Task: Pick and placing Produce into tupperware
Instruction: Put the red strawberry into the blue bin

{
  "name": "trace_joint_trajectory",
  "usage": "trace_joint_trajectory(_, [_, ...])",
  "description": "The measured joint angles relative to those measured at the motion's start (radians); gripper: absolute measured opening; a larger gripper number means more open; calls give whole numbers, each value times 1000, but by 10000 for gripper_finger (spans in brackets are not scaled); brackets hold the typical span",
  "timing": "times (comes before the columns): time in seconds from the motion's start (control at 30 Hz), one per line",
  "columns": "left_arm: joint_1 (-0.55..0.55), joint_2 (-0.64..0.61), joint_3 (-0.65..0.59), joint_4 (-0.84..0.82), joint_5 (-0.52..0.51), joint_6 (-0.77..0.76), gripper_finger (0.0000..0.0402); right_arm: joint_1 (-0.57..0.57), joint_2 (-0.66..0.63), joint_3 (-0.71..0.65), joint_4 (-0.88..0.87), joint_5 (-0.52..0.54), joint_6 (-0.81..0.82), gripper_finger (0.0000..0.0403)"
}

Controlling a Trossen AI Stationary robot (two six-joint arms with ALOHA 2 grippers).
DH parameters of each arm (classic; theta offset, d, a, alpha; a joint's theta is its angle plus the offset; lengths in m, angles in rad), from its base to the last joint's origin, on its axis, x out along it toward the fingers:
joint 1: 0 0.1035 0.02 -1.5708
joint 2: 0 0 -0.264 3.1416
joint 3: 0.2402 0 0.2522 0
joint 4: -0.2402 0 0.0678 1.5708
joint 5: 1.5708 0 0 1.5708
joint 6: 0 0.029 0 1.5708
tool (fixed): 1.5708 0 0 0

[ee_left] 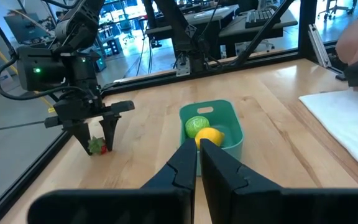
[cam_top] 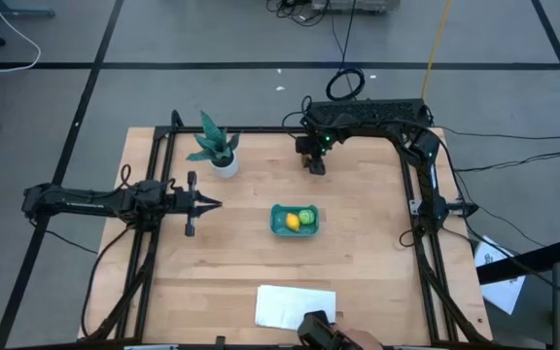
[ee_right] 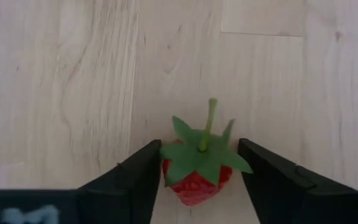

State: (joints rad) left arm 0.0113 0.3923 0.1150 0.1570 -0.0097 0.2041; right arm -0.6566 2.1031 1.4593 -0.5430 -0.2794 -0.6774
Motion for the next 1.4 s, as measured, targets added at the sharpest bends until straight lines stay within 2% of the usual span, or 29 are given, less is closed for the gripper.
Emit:
trace_joint_trajectory(0.23, [0,0,0,1,0,-1,26,18,-37,-5,-16,31,-15,159])
trace_joint_trajectory(0.4, [0,0,0,1,0,-3,26,24,-49,-5,-20,31,-8,143])
trace_joint_trajectory(0.83, [0,0,0,2,0,-3,26,31,-51,29,-60,22,6,144])
trace_joint_trajectory(1.4, [0,0,0,2,0,-3,26,118,-53,263,-270,17,7,144])
